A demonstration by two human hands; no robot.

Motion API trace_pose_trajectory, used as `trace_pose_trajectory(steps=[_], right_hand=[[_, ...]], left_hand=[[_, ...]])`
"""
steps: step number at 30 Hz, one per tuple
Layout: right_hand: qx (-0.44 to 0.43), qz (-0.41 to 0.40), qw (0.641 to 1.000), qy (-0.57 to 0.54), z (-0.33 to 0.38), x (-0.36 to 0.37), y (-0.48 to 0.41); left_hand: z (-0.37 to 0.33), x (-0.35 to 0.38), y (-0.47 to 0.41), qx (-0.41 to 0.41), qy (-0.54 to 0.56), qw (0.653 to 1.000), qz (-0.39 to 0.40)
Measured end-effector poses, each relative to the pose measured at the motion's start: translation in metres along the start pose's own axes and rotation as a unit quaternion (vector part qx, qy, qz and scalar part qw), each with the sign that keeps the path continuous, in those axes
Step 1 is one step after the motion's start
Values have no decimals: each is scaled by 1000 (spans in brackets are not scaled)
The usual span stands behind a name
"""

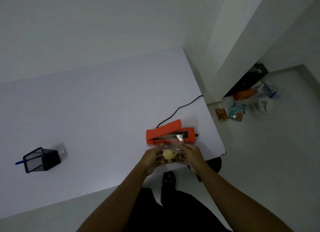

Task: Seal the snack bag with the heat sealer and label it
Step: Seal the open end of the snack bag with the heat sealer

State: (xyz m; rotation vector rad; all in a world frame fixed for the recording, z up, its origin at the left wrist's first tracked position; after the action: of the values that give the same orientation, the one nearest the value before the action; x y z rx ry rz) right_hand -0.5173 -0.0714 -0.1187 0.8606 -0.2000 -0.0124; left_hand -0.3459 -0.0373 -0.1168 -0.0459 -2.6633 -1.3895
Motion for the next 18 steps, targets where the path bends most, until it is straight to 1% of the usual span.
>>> trace_pose_trajectory(steps=[5,11,18], right_hand=[[16,-19,999,-23,1,2,-8],[16,-25,999,-27,6,5,-10],[20,-28,999,-22,4,7,-14]], left_hand=[[-3,1,-5,-8,45,999,-16],[-1,8,-10,7,51,999,1],[-1,13,-10,3,59,998,-12]])
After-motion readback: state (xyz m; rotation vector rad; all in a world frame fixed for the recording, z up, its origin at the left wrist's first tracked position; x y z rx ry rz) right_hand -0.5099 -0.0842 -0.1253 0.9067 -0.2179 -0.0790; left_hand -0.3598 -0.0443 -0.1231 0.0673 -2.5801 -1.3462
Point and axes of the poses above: each hand's wrist, its own y-axis away from the middle knuckle, its own x-axis out of the palm, z = x × y, the point moved 10 cm from there along -y, towards the middle knuckle, and after that the axes turned 11 degrees about -y, right-handed, at the moved point
